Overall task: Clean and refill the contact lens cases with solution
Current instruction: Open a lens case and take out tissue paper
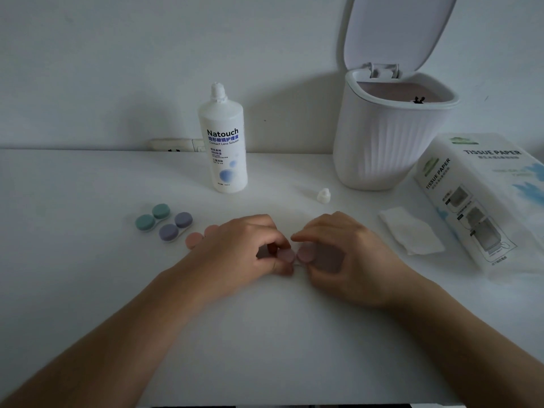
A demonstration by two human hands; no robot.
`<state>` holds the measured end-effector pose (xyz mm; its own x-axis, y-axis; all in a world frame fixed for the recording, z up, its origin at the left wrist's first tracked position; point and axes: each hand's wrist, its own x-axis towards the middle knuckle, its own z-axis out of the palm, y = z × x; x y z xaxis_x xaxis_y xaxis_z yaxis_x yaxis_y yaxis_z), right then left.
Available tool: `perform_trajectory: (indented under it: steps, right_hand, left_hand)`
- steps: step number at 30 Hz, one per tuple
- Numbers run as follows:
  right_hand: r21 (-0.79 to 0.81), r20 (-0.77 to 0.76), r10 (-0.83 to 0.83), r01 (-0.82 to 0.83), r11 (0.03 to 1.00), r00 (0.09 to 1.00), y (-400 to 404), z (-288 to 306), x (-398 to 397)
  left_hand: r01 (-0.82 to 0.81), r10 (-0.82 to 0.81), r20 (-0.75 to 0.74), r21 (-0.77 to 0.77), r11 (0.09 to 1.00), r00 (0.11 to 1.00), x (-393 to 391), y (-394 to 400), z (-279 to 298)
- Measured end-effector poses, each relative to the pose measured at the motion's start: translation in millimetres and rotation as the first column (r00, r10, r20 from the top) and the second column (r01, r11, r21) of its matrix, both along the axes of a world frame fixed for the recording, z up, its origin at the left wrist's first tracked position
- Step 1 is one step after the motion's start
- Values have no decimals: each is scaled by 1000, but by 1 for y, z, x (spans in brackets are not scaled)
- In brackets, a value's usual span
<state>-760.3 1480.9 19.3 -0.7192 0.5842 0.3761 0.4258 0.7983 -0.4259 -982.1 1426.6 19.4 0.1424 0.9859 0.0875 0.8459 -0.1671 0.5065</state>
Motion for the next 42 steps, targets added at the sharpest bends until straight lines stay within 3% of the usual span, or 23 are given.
perform_trajectory:
  steps: [4,16,19,22,24,27,34,38,40,42]
  right_hand:
    - [49,25,-79,78,996,997,0,-2,-2]
    - [-30,-72,-9,7,1000,997,3,-1,0]
    - [-120,-168,-107,87,989,980,8,1,6]
    - [-205,-229,-323,278,938,918,15,0,12]
    - [-244,-192,-475,427,871,859,20,-3,15]
    - [-196,-130,-550,523,830,825,23,-6,16]
    - [-48,-17,-569,567,822,822,27,-8,14]
    - [71,-142,-443,455,888,885,20,-5,13]
    - [-31,-166,-297,296,955,940,12,-2,12]
    - [-162,-75,-178,165,973,981,6,-2,11]
  left_hand:
    - [5,-4,-11,19,1000,1000,0,0,-1]
    - [-17,17,-30,2,1000,999,0,0,0]
    - [-33,32,-60,1,999,998,0,-2,1]
    - [-26,26,-23,1,1000,999,0,-2,1]
    - [-19,19,13,-3,1000,1000,1,-2,1]
    - [-16,16,37,-23,1000,999,1,-3,2]
    - [-22,22,17,-12,1000,1000,1,-4,3]
    - [-33,33,-2,-18,999,999,2,-4,4]
    - [-39,39,-24,-18,999,999,2,-4,4]
    - [-27,27,-18,-8,1000,999,2,-4,4]
